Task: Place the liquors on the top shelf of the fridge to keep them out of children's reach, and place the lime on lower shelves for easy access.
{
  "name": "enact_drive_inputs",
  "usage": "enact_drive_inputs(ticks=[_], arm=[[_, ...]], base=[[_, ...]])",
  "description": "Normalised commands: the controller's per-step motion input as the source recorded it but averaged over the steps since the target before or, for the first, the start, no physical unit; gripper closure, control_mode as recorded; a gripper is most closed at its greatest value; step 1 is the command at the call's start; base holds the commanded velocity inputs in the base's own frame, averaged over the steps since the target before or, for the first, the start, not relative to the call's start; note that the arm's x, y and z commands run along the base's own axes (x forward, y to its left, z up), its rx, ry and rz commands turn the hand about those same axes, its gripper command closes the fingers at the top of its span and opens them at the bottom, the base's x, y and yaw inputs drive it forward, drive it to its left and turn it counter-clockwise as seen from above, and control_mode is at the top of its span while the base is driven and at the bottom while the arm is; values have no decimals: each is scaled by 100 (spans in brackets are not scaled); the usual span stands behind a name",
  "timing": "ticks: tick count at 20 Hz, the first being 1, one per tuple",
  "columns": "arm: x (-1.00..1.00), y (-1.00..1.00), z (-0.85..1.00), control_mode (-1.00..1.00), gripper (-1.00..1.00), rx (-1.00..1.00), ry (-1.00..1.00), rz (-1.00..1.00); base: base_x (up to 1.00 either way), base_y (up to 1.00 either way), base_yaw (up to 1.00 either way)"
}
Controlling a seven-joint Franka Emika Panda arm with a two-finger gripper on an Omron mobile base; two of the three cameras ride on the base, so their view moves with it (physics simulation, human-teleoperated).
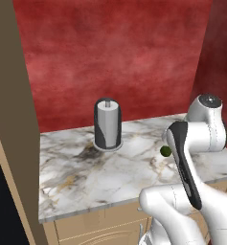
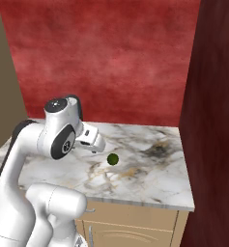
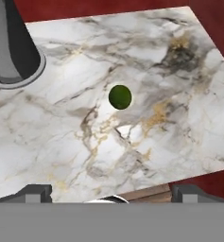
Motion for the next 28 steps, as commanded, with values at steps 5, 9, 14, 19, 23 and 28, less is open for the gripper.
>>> enact_drive_inputs(ticks=[5,9,14,19,23,28], arm=[[13,-35,-36,-100,-100,0,13,0],[18,-26,-33,-100,-100,0,8,0],[22,-9,-26,-100,-100,0,1,0],[28,0,-23,-100,-100,0,0,0],[27,0,-24,-100,-100,0,0,0],[28,0,-24,-100,-100,0,0,0]], base=[[0,0,0],[0,0,0],[0,0,0],[0,0,0],[0,0,0],[0,0,0]])
